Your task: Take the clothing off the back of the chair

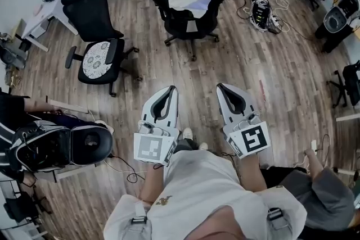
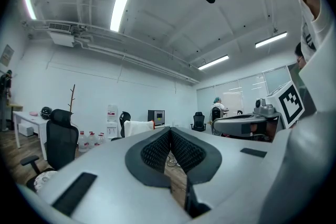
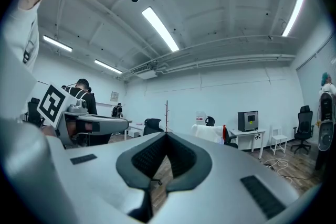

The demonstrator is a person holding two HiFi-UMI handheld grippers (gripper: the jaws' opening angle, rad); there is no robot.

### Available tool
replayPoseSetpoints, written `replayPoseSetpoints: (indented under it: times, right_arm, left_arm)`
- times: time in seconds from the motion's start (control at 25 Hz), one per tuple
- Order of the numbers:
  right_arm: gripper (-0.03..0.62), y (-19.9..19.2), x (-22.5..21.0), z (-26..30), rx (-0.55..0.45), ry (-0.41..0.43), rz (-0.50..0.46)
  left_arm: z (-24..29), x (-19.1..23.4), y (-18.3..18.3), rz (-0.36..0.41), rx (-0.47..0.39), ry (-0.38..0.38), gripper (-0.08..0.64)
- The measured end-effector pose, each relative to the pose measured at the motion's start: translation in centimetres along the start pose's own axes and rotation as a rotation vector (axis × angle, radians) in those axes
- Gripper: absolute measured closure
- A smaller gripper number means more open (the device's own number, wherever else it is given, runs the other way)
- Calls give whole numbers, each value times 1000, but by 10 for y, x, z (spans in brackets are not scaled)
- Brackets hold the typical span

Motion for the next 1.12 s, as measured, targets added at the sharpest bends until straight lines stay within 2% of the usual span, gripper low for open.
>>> replayPoseSetpoints:
  times: [0.56,1.12]
  right_arm:
    - [575,-6,-3,72,19,-54,-6]
    - [575,-5,-42,134,35,-12,-23]
  left_arm:
    - [45,64,-5,-16,-12,-72,543]
    - [99,95,-10,-26,-3,-50,543]
Point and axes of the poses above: the fingertips, and each gripper's own axes: z forward along the fingers, x to its left, y out of its top, the point moved 9 cm from there along -z, backward along the fingers, and after that the axes turned 9 degrees about y, right-handed, at the moved point
